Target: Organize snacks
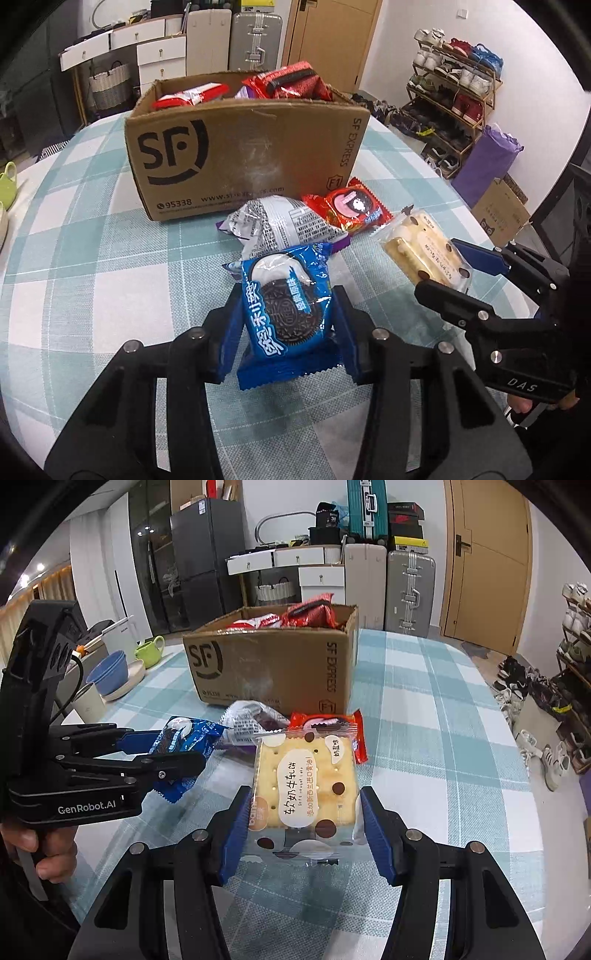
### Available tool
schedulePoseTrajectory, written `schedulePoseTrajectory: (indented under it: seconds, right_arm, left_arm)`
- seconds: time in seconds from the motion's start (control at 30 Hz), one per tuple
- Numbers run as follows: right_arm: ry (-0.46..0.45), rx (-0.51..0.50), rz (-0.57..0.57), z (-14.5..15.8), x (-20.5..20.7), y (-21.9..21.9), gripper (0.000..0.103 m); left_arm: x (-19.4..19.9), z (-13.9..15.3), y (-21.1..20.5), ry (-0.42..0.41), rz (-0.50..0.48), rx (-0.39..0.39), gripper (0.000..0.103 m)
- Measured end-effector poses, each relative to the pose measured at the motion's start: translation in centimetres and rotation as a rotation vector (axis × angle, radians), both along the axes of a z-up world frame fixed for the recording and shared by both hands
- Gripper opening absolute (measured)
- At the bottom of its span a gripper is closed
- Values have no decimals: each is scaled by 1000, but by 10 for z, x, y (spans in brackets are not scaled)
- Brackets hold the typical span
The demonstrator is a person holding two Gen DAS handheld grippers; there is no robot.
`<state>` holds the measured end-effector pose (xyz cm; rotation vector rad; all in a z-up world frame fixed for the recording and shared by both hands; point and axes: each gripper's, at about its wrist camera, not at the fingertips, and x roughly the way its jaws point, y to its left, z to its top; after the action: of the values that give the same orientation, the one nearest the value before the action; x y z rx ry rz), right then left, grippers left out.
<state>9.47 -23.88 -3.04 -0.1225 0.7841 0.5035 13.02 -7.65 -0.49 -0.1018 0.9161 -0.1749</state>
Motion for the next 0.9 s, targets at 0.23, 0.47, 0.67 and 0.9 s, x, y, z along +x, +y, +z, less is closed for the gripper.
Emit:
schedulePoseTrajectory:
  seconds: [0.23, 0.47, 0.67, 0.9]
  right_arm:
    - [-44, 11, 1, 18, -4, 0, 59]
    - [-82, 34, 2, 35, -3, -2, 59]
    - [-100, 41, 4, 43, 5, -1, 59]
    - [-128, 49, 12, 57, 18, 3, 59]
  left_arm:
    - [-14, 23, 15, -51, 31, -8, 42]
    - [-11, 40, 28, -94, 70, -13, 42]
    - [-7, 52, 36, -124, 92, -21, 42]
    - [2, 68, 47, -159, 112, -21, 42]
